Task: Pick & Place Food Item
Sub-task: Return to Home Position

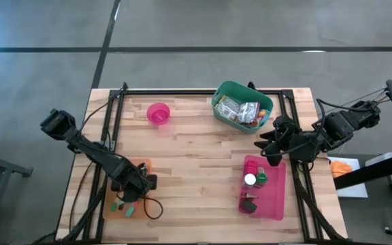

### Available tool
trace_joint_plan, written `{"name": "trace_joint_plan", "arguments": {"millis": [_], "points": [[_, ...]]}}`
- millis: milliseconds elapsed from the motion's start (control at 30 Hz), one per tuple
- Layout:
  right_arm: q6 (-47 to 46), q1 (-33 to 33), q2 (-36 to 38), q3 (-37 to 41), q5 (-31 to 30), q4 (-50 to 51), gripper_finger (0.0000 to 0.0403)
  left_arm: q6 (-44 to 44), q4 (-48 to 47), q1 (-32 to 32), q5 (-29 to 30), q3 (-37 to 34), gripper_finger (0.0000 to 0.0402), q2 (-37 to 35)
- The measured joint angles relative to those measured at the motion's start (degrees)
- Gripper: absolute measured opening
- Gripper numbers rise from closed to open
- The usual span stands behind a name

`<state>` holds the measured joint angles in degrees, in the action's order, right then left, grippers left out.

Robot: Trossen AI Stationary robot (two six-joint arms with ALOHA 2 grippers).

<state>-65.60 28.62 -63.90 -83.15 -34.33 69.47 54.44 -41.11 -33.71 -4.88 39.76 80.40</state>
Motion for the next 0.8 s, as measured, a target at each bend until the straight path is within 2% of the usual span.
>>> {"name": "trace_joint_plan", "arguments": {"millis": [200, 333, 533, 800], "points": [[0.5, 0.0, 0.0, 0.0, 0.1, 0.0, 0.0210, -10.7, -2.6, 0.0, 7.4, 4.8, 0.0236, 0.0], [1.9, 0.0, 0.0, 0.0, 0.0, 0.0, 0.0210, -15.6, -6.6, 0.1, 7.9, 10.0, 0.0256, -0.1], [4.4, 0.0, 0.1, 0.0, -0.1, 0.0, 0.0210, -24.5, -9.5, 0.3, 7.9, 15.5, 0.0264, -2.9], [7.5, 0.0, 0.1, -0.7, -0.6, -0.1, 0.0210, -36.0, -13.1, 1.2, 8.8, 20.6, 0.0264, -11.9]]}}
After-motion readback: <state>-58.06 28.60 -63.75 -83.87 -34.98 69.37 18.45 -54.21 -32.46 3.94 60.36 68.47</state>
